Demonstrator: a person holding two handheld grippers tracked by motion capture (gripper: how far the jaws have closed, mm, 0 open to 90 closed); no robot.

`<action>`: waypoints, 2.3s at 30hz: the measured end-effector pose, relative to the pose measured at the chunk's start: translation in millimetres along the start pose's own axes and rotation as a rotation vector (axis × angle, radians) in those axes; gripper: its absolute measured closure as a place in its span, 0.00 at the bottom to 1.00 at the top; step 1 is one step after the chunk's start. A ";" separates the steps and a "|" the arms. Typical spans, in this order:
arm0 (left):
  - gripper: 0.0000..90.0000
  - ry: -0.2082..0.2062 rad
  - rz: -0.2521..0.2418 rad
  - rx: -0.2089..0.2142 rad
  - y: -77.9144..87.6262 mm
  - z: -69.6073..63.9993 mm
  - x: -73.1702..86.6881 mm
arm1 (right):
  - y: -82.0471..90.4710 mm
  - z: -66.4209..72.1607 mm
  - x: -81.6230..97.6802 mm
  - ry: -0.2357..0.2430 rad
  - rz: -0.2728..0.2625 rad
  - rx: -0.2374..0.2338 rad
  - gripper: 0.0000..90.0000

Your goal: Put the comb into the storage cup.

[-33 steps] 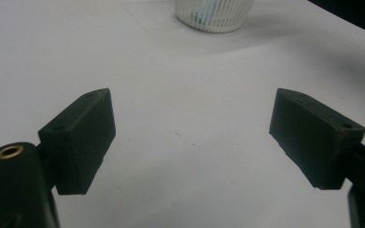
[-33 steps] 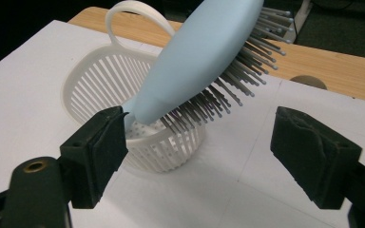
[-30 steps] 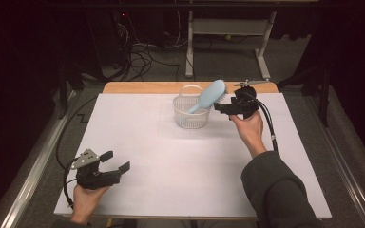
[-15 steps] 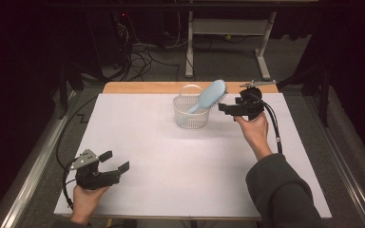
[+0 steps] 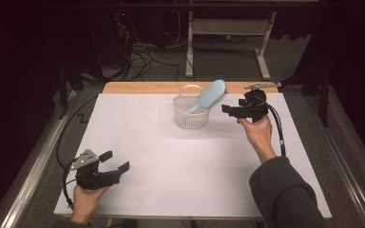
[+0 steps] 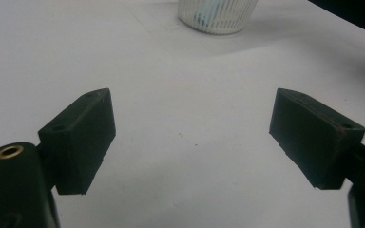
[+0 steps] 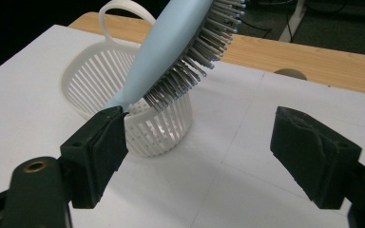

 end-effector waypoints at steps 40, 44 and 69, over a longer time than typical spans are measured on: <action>0.16 0.005 0.000 0.001 0.5 -0.3 0.3 | 24.8 -4.1 9.1 0.035 -0.025 -0.014 0.24; 0.16 0.004 0.000 0.002 0.3 -0.6 0.2 | 28.2 -3.6 9.2 0.038 -0.031 -0.018 0.24; 0.16 0.004 0.008 0.004 -1.2 -0.8 0.9 | 54.0 -10.7 14.1 0.038 -0.065 -0.046 0.23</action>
Point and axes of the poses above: each handheld gripper's, and its own axes: y roughly backward along the jaws, x roughly out of its underside, z roughly to its left, the point moved 6 cm from there along -y, roughly forward along the jaws, and after that the axes turned 13 degrees about -y, right-handed, at the moved point
